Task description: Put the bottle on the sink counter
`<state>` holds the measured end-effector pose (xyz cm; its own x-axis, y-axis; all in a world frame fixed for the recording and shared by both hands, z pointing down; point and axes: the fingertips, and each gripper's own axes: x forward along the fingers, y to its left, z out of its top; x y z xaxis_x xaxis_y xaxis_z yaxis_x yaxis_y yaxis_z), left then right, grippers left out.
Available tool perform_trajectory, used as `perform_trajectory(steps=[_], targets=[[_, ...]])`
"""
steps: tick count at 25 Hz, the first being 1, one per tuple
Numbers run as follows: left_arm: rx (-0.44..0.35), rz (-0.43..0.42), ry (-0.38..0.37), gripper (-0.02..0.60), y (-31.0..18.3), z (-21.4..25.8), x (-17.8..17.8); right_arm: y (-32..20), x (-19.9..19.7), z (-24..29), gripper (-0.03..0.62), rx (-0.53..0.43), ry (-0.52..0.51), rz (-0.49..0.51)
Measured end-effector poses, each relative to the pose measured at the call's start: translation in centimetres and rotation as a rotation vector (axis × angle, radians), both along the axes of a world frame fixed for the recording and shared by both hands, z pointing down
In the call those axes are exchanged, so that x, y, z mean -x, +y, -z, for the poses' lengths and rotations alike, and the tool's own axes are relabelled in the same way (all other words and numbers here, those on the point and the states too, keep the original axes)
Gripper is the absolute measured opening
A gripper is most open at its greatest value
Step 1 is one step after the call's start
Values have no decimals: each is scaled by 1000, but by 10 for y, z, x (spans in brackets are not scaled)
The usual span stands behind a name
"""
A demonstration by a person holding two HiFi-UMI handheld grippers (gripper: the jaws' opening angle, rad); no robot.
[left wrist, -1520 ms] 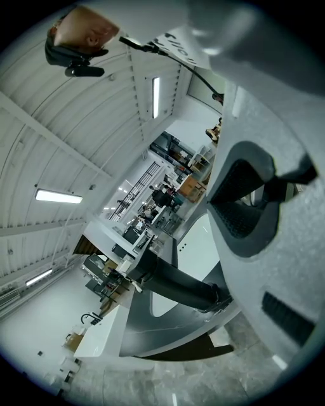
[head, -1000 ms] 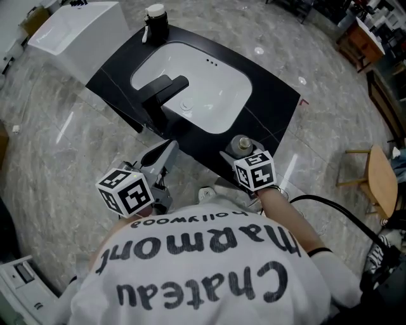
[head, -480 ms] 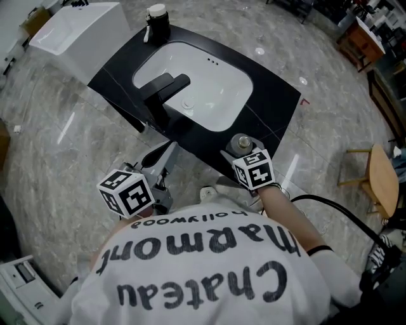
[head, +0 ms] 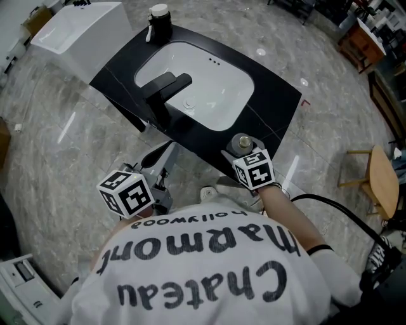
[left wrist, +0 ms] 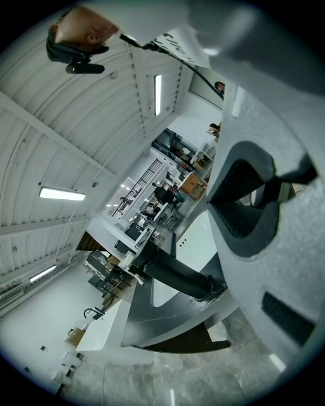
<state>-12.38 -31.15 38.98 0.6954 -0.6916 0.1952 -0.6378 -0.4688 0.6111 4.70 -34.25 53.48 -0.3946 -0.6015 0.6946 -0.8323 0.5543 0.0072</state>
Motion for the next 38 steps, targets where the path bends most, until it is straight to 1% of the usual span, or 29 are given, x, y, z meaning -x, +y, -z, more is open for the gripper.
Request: perform_trajectory(steps=[9, 14, 21, 31, 38], targets=[[-1, 12, 0, 15, 5, 0, 3, 2, 0, 1, 342, -14, 6, 3], [1, 19, -1, 15, 8, 0, 5, 3, 0, 3, 342, -47, 14, 2], [1, 28, -1, 15, 8, 0, 8, 2, 0, 3, 342, -57, 17, 3], [4, 32, 2, 15, 11, -1, 13, 4, 0, 5, 342, -103, 29, 1], [3, 33, 4, 15, 14, -1, 19, 4, 2, 5, 342, -94, 25, 22]])
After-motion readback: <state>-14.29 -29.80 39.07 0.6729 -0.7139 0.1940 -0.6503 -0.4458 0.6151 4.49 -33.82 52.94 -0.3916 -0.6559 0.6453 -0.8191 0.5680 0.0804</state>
